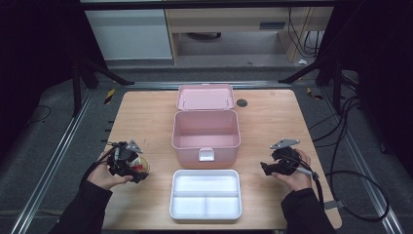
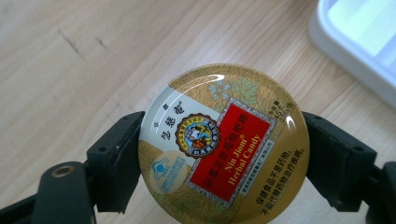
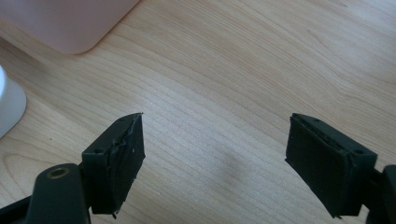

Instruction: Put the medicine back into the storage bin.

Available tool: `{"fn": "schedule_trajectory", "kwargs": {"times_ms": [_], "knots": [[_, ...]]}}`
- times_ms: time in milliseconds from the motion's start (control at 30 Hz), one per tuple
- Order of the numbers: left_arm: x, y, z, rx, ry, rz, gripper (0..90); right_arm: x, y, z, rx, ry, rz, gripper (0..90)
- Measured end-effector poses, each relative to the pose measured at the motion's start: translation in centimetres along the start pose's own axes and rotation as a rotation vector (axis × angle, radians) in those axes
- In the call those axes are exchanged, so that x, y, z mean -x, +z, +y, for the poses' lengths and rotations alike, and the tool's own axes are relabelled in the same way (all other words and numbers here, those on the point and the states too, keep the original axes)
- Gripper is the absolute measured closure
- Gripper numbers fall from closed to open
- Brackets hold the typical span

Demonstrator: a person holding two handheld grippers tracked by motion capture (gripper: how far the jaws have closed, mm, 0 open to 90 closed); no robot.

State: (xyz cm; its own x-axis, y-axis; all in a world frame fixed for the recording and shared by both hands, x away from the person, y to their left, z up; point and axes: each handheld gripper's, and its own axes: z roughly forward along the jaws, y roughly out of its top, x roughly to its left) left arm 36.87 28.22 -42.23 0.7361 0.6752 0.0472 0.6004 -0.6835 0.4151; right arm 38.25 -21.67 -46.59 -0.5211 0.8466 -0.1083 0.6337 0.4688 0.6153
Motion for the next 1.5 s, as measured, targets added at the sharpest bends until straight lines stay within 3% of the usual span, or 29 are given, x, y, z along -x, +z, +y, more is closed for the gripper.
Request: {"fn": "schedule_trajectory", "kwargs": {"times_ms": [300,667,1033,1500], "knots": [[-0.3,-2.9,4.1,0.062,0.041,0.009,20.1,0.0,0.0,0.0,0.001,0.004,-0.004,19.6],[-1.0,-4.6,9.1,0.121,0.064,0.002,20.1,0.1,0.0,-0.1,0.006,0.0,-0.003,19.6],[-0.8,-4.9,14.1,0.131,0.108,-0.006,20.1,0.3,-0.1,-0.1,0.008,0.003,-0.004,19.5],[-0.4,-3.0,18.8,0.122,0.158,-0.047,20.1,0.4,0.2,-0.3,0.005,0.005,-0.001,19.4]]}}
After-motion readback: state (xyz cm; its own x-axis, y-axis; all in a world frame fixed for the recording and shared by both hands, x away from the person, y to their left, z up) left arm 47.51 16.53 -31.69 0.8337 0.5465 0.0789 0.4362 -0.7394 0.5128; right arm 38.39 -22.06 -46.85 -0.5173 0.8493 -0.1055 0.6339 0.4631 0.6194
